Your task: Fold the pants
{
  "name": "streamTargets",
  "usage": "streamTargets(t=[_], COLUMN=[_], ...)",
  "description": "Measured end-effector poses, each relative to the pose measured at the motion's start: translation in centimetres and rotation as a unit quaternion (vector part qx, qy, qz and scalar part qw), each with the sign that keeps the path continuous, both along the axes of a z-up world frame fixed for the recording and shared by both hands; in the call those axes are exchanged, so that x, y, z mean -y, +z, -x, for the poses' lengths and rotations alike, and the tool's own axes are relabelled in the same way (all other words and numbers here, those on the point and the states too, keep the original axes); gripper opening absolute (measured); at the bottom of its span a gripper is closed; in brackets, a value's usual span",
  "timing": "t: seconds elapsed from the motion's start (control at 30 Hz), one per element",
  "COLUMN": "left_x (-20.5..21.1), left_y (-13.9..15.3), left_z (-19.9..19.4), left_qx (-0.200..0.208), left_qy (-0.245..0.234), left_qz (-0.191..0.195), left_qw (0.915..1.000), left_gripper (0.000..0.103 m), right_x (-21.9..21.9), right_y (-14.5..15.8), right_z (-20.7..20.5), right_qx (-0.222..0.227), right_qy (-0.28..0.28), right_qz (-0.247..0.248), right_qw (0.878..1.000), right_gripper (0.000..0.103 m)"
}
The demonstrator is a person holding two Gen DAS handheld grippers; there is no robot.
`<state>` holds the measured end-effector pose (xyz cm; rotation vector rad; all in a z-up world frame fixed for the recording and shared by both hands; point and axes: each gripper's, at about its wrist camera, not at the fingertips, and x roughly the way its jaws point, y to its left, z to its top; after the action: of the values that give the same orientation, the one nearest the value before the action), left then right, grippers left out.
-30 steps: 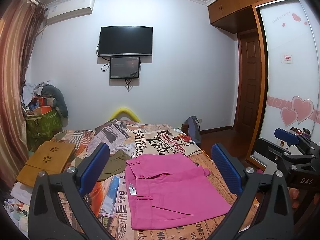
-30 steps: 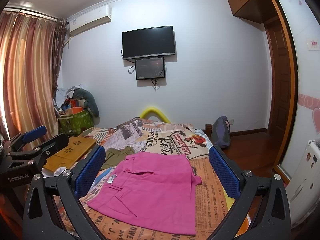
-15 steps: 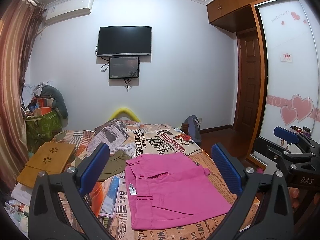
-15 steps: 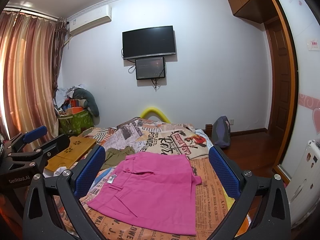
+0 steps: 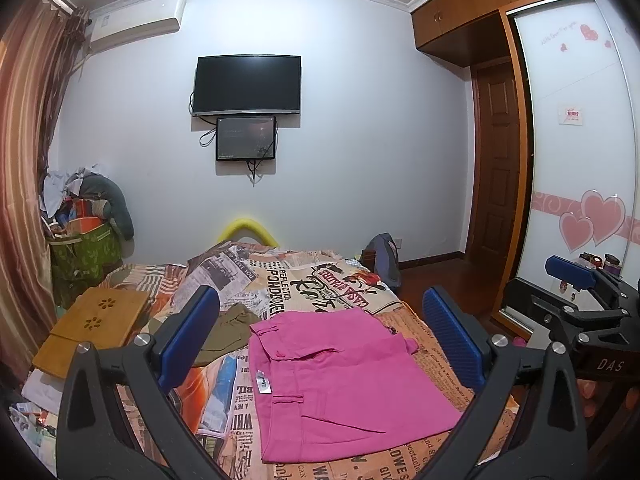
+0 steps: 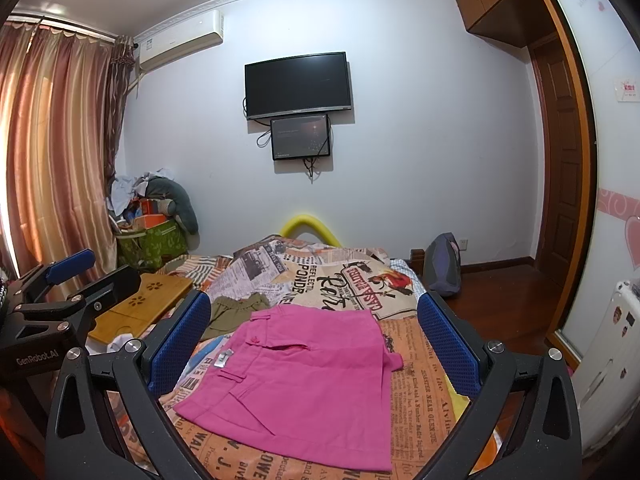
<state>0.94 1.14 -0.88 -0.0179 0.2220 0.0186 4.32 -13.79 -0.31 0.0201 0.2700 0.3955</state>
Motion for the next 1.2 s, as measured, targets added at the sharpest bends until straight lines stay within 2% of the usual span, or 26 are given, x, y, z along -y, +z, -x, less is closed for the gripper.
streamTargets(t=[0.73, 1.03, 1.2], left_x=[0.9, -0.5, -1.8], left_y=[0.1, -0.6, -2.3], left_z=[-0.3, -2.8, -6.1], left_qx=[-0.006, -0.022, -0.058], left_qy=[-0.002, 0.022, 0.023], left_qz=[-0.006, -0.004, 0.006], left_qw=[1.0, 0.9995, 0.9981], left_gripper=[0.103, 0.103, 0.103], right_x=[0.0, -0.3, 0.2], right_y=[-0.4, -1.4, -3.4], right_z=[-0.6, -2.8, -6.1], right_qx=[-0.008, -0.018, -0.046], right_qy=[-0.002, -0.012, -0.032], right_qz=[0.002, 0.011, 0.027], right_qw=[1.0, 1.0, 0.998], right_gripper=[0.103, 0.103, 0.103])
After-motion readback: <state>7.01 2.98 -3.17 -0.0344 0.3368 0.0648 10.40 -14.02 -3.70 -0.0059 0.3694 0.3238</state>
